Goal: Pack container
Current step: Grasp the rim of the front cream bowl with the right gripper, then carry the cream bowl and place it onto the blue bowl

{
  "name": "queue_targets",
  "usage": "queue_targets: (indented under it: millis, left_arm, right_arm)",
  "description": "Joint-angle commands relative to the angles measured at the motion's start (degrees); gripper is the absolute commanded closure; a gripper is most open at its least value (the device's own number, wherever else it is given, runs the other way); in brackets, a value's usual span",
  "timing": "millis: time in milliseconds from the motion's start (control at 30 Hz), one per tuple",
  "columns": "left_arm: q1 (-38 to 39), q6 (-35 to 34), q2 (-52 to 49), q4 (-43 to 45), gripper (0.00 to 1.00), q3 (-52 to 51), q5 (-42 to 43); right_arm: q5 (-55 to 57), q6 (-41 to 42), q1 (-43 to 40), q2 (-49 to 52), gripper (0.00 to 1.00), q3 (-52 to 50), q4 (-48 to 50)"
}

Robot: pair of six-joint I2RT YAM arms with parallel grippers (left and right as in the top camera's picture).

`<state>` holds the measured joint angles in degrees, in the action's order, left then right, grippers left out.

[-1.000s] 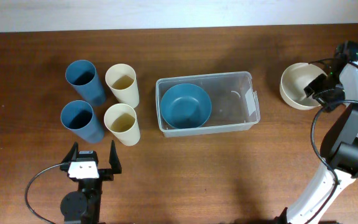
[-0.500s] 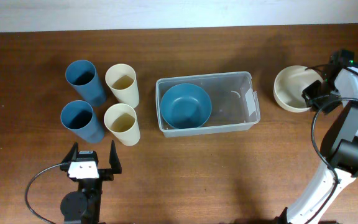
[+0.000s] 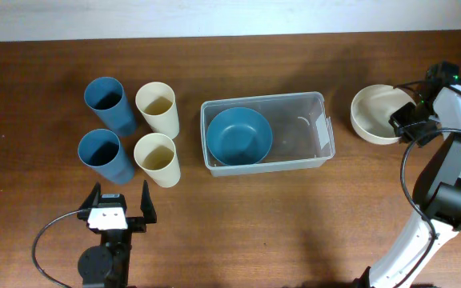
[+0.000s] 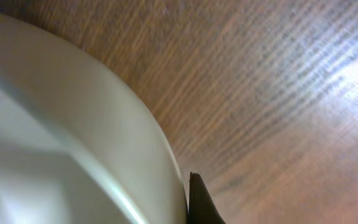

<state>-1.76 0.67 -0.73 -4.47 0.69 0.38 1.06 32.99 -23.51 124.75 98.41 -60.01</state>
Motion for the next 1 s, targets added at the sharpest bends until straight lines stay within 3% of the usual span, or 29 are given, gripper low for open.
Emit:
queue_targets:
  millis: [0,300,467,667,967]
  left_arm:
    - [-0.33,1.07,0.33,-0.28,0.00,-0.20,-0.20]
    - [-0.33,1.07,0.33,-0.28,0.00,-0.20,-0.17]
    - [-0.33,1.07,0.33,-0.28,0.00,-0.20,-0.20]
    - [-0.33,1.07,0.33,-0.28,0.00,-0.20,-0.20]
    - [-0.33,1.07,0.33,-0.28,0.00,-0.20,-0.20]
  right_arm:
    - [2.60,0.09,-0.13,-5.62,0.96,-0.83,-0.74]
    - [0.20,0.07,0.72,-20.37,0.96,-0.79,-1.95]
    - [-4.90,-1.31,5.46,-27.19,0.96,-0.79,-3.02]
    - [-6.01,-2.10,18.88,-29.99,0.96,-0.81,-4.96]
    - [0.72,0.55,36.44,-26.08,0.96,-0.81,-2.73]
